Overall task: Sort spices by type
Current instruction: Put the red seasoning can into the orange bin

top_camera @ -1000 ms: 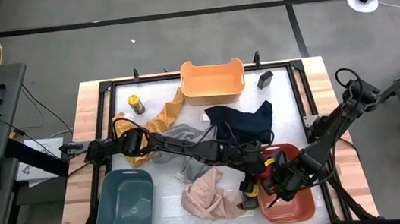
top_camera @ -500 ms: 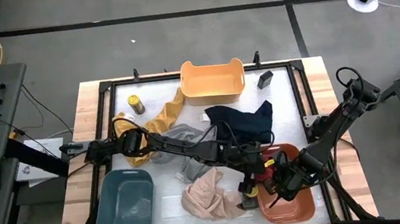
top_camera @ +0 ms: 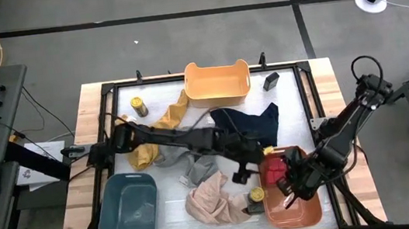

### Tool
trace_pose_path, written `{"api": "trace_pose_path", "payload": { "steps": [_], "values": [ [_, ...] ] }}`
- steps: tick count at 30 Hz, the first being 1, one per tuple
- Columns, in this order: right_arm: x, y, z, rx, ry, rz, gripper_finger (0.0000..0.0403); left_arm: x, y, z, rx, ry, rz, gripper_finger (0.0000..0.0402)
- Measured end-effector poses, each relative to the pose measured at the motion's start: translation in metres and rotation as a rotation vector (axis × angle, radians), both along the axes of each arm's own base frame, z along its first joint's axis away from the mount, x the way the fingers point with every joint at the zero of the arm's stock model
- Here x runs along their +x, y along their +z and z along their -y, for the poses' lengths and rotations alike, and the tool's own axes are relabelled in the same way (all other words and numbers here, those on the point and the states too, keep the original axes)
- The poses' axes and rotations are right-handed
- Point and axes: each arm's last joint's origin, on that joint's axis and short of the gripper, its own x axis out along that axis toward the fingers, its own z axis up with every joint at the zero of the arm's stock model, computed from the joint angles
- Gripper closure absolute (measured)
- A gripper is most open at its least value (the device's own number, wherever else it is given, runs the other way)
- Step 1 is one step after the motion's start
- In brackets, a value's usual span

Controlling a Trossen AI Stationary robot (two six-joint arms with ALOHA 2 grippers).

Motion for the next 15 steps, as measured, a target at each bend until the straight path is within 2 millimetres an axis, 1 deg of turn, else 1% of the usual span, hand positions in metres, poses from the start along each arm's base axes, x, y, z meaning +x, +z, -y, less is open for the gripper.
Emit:
{"api": "trace_pose_path", "payload": {
  "steps": [3,5,9,11,15],
  "values": [
    [0.006,0.0,-0.001,0.003,0.041,0.037,0.0403,-0.014,0.016,-0.016,-0.051,0.055,-0.076,0.0093],
    [0.01,-0.002,0.0,-0.016,0.066,0.04,0.0403,-0.021,0.023,-0.025,-0.105,0.076,-0.13,0.0095],
    [0.027,-0.005,0.003,-0.069,0.102,0.131,0.0403,-0.029,0.025,-0.037,-0.213,0.09,-0.219,0.0099],
    [0.036,-0.006,0.006,-0.079,0.118,0.156,0.0403,-0.031,0.027,-0.039,-0.253,0.086,-0.232,0.0101],
    [0.053,-0.015,0.014,-0.122,0.165,0.144,0.0403,-0.036,0.045,-0.035,-0.272,0.067,-0.178,0.0103]
  ]
}}
